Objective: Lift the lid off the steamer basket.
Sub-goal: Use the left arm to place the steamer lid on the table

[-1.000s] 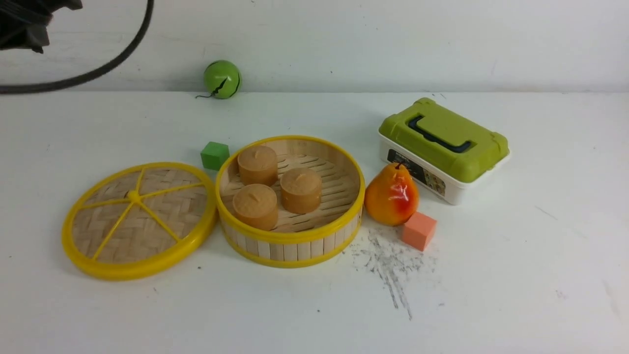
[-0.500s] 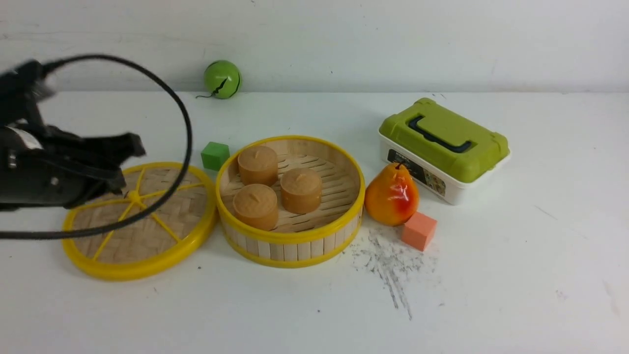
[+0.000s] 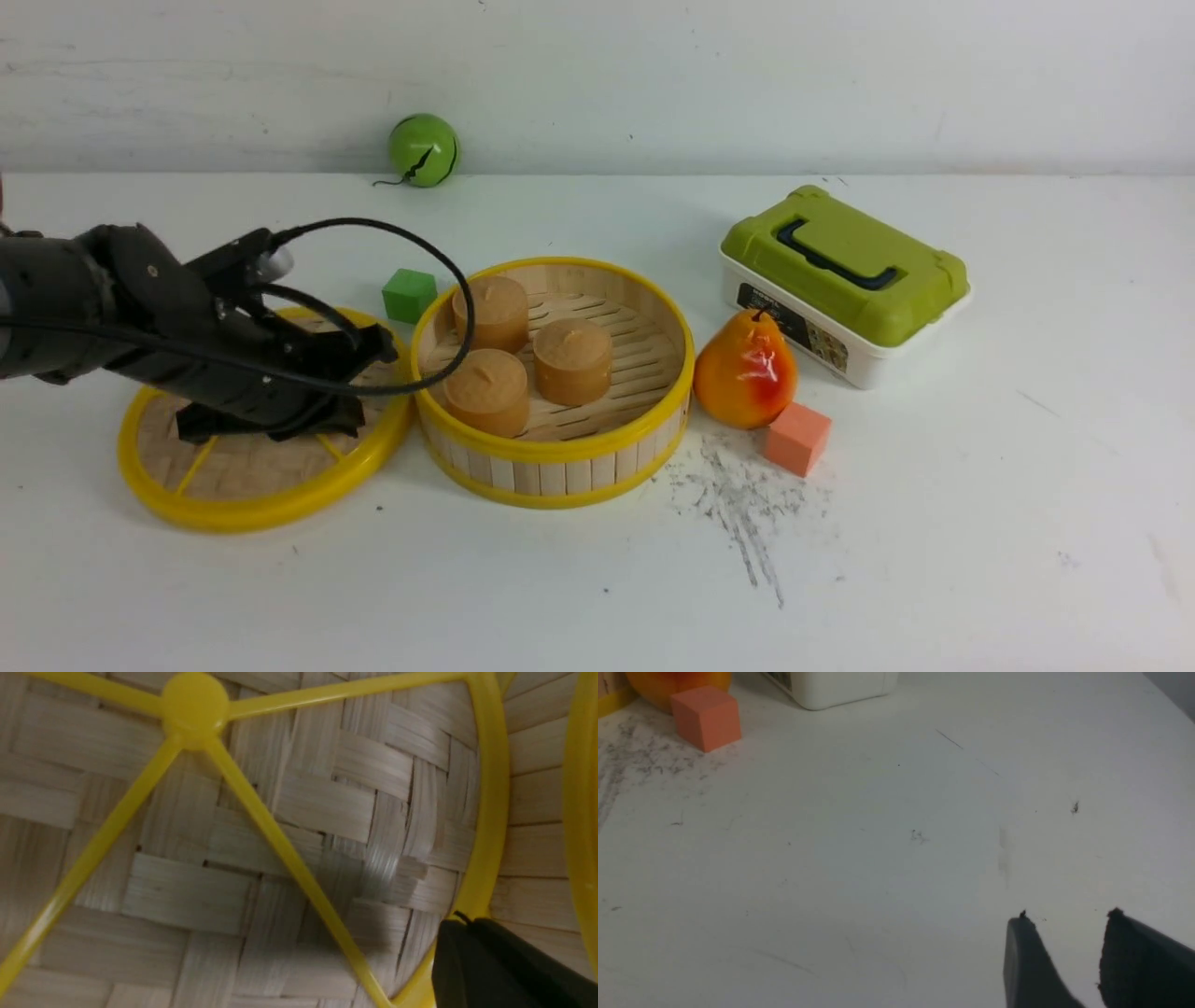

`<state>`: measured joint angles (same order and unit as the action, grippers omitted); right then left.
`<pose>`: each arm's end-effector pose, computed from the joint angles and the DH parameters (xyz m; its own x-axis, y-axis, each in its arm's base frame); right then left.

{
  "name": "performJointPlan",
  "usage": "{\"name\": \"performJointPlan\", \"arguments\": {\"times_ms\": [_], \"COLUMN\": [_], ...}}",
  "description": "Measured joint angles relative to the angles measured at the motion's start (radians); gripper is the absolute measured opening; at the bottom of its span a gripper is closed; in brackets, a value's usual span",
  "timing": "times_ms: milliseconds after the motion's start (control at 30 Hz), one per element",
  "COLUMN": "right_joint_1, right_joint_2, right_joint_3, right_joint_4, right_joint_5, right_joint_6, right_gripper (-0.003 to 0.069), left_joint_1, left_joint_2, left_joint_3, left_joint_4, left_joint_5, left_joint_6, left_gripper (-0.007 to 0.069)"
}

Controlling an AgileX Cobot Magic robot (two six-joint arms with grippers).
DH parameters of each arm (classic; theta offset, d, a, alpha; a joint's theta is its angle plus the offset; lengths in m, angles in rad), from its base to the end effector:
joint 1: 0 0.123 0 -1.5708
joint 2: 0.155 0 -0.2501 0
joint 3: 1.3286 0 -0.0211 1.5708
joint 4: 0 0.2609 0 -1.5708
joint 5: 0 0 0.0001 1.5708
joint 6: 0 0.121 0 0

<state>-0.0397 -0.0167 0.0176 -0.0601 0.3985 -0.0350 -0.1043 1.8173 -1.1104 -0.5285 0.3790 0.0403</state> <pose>0.1253 -0.0078 0.1638 -0.3106 -0.0780 -0.9473 0.0339 0.9951 -0.0931 0.3869 -0.0632 0.1221 -0.8192 -0.3499 -0.4544 -0.1685 0.9042 -0.3925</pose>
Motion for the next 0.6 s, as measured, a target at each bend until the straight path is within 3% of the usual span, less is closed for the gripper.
{"name": "performJointPlan", "arguments": {"times_ms": [367,600], "right_joint_1": [0.0,0.0], "right_joint_2": [0.0,0.0], "right_joint_3": [0.0,0.0], "right_joint_4": [0.0,0.0], "right_joint_5": [0.0,0.0], "right_joint_6": [0.0,0.0], "right_gripper": [0.024,0.024], "left_joint_1": [0.0,0.0], "left_joint_2": [0.053,-0.161], "left_joint_3": [-0.01,-0.008], "left_joint_4": [-0.023,0.012], "left_joint_5": [-0.014,0.063], "left_joint_6": [0.046,0.046], "left_gripper": [-0.0013,-0.0013]}}
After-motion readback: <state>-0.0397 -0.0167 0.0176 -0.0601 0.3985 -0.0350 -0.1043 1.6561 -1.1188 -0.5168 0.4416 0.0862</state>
